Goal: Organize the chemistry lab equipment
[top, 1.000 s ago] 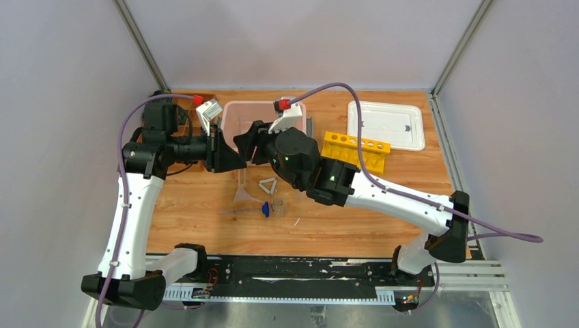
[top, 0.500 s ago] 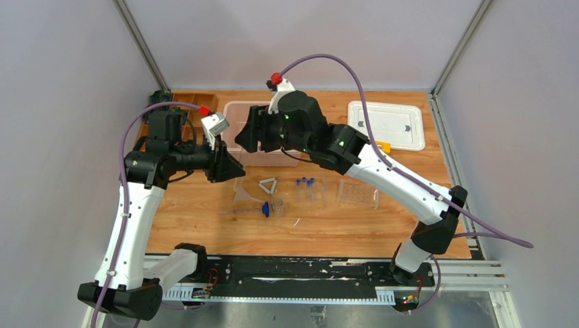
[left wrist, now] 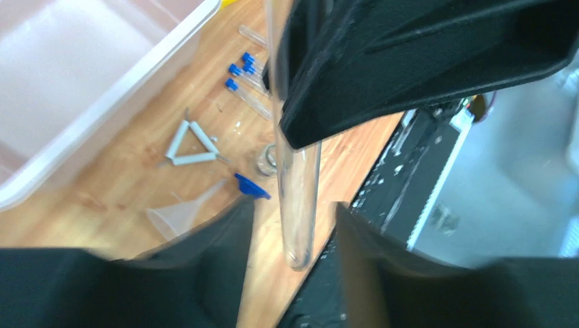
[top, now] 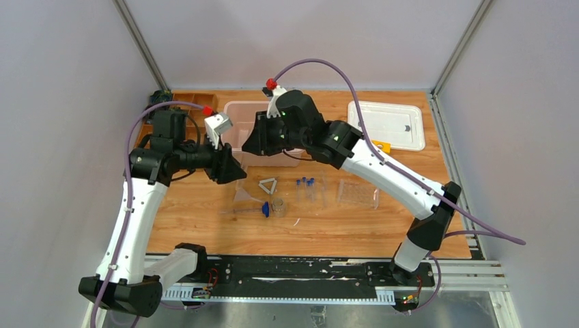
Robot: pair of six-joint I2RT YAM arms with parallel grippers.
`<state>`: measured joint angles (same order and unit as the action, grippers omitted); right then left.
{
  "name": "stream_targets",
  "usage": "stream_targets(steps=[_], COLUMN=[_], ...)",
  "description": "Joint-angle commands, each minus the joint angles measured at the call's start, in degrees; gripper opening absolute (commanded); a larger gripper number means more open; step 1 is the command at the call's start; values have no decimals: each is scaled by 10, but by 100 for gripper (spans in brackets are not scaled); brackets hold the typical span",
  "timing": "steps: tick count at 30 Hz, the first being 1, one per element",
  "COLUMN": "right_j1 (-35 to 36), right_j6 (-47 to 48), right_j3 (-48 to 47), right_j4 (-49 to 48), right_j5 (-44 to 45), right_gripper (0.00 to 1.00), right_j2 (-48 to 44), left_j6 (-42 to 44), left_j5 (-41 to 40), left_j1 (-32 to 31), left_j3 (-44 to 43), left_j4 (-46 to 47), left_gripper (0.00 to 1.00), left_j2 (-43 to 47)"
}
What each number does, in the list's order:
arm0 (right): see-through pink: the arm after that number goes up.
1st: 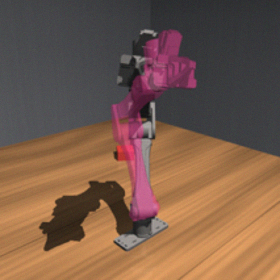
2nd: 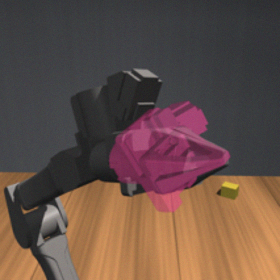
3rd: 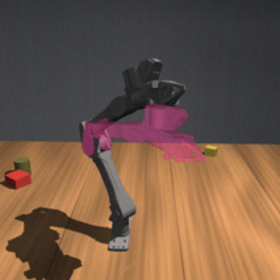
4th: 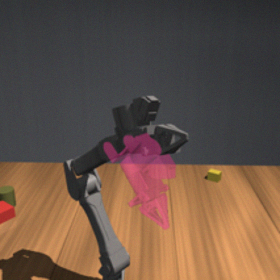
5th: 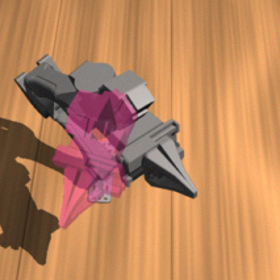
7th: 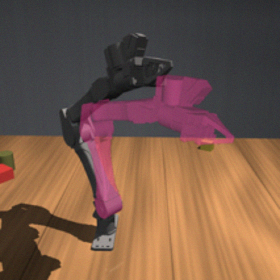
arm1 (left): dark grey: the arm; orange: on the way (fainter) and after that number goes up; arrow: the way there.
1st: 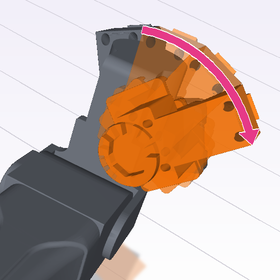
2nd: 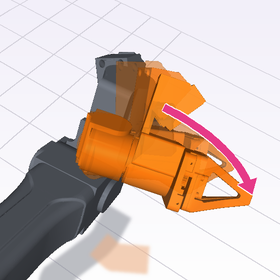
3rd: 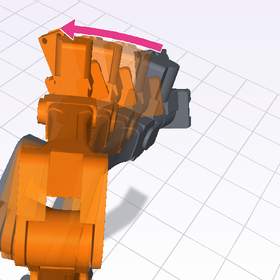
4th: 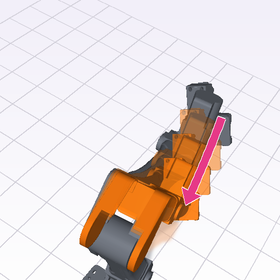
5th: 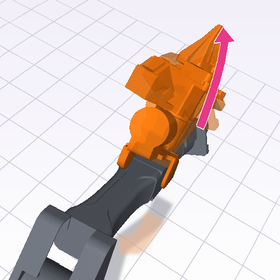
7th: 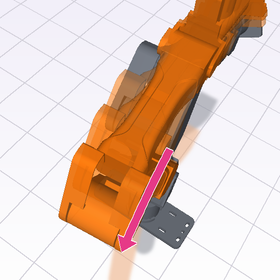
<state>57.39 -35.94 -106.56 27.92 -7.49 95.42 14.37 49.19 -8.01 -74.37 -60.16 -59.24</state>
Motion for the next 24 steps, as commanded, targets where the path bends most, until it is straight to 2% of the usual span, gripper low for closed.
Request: stream_targets(steps=[1, 2, 3, 8, 14, 20, 24], right_j1=[-48, -65, -80, -175, -266, -328, -338], right_j6=[29, 40, 51, 130, 216, 237, 252], right_j3=[30, 38, 48, 111, 198, 274, 327], right_j4=[23, 31, 40, 65, 12, -66, -120], right_j5=[0, 13, 26, 155, 312, 366, 379], right_gripper=[0, 0, 0, 0, 0, 0, 0], right_j2=[-37, -49, -65, -148, -206, -221, -220], left_j6=[-15, -23, -37, -90, -102, -103, -123], left_j5=[-41, -53, -74, -211, -240, -258, -326], left_j1=[-3, -3, -3, -3, -3, -3, -3], left_j3=[-16, -18, -23, -56, -59, -51, -65], left_j4=[1, 2, 2, 0, 0, 0, -15], left_gripper=[85, 98, 100, 100, 100, 100, 100], left_j2=[-12, -13, -15, -37, -34, -24, -29])
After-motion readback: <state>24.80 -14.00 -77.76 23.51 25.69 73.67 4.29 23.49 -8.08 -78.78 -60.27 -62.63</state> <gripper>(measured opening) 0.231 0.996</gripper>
